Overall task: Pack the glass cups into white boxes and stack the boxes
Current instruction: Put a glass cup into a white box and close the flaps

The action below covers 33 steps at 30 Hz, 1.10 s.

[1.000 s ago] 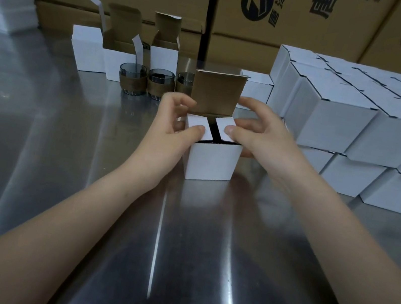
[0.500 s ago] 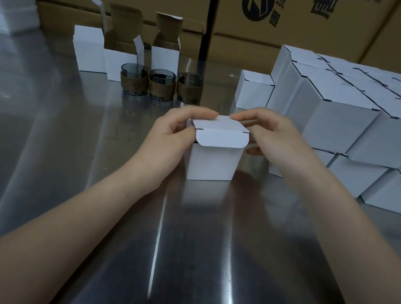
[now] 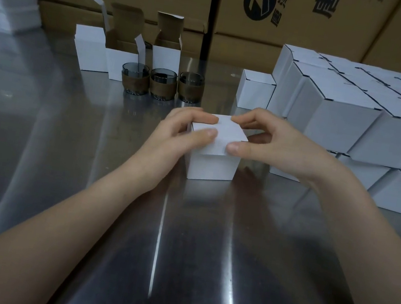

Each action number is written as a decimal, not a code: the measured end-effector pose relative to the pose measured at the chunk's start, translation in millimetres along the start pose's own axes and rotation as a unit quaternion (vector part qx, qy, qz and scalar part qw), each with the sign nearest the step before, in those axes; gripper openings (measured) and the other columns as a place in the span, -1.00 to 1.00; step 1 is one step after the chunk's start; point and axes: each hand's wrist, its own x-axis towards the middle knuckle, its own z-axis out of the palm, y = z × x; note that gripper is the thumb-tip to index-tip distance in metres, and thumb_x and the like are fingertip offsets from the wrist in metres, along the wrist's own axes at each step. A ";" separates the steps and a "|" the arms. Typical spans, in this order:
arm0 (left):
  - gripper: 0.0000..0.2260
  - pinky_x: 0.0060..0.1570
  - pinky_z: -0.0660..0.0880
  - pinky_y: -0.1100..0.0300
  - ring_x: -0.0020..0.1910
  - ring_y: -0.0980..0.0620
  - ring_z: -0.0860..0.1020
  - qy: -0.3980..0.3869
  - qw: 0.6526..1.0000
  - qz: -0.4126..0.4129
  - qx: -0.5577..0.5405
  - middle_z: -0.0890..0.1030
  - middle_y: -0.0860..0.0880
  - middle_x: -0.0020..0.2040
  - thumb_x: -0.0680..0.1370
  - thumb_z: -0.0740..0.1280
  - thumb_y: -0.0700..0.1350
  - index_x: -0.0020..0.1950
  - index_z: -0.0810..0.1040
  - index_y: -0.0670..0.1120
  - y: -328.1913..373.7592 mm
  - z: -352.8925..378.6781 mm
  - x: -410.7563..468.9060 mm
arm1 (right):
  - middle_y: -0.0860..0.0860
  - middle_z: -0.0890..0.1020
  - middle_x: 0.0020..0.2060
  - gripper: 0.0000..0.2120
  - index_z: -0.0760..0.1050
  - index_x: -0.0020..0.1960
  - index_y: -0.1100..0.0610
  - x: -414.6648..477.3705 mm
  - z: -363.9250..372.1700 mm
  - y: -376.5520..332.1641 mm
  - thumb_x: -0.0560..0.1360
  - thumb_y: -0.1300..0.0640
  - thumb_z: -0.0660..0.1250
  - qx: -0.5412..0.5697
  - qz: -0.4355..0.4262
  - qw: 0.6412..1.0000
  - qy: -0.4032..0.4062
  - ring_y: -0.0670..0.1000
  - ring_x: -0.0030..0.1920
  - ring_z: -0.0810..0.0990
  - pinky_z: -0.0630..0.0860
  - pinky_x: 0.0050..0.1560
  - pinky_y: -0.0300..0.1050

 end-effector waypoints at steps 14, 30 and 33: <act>-0.65 0.16 0.52 0.15 0.25 -0.02 0.51 -0.031 0.997 0.025 0.071 0.49 -0.11 0.29 0.50 0.40 0.04 0.26 0.55 0.01 -0.3 -5.8 0.0 | -0.19 0.61 0.08 -0.65 0.56 0.05 -0.17 3.9 1.3 4.1 0.31 -0.25 0.44 0.002 -0.039 0.998 0.039 -0.14 0.09 0.59 0.52 0.21 0.05; -0.61 0.27 0.49 -0.12 0.29 -0.11 0.49 -0.027 0.998 0.010 0.060 0.49 -0.14 0.31 0.46 0.37 0.04 0.26 0.55 0.00 2.0 -4.2 -1.4 | -0.21 0.65 0.01 -0.53 0.57 0.02 -0.18 5.9 3.4 5.8 0.18 -0.34 0.43 0.016 -0.057 0.998 0.036 -0.15 0.03 0.62 0.54 0.08 -0.06; -0.62 0.27 0.50 -0.06 0.28 -0.06 0.49 -0.025 0.998 0.010 0.065 0.48 -0.10 0.31 0.45 0.37 0.04 0.25 0.55 0.01 2.2 -4.1 -1.6 | -0.23 0.64 0.01 -0.55 0.56 0.00 -0.21 5.5 3.5 6.1 0.18 -0.35 0.43 0.024 -0.053 0.998 0.027 -0.18 -0.01 0.61 0.50 -0.01 -0.13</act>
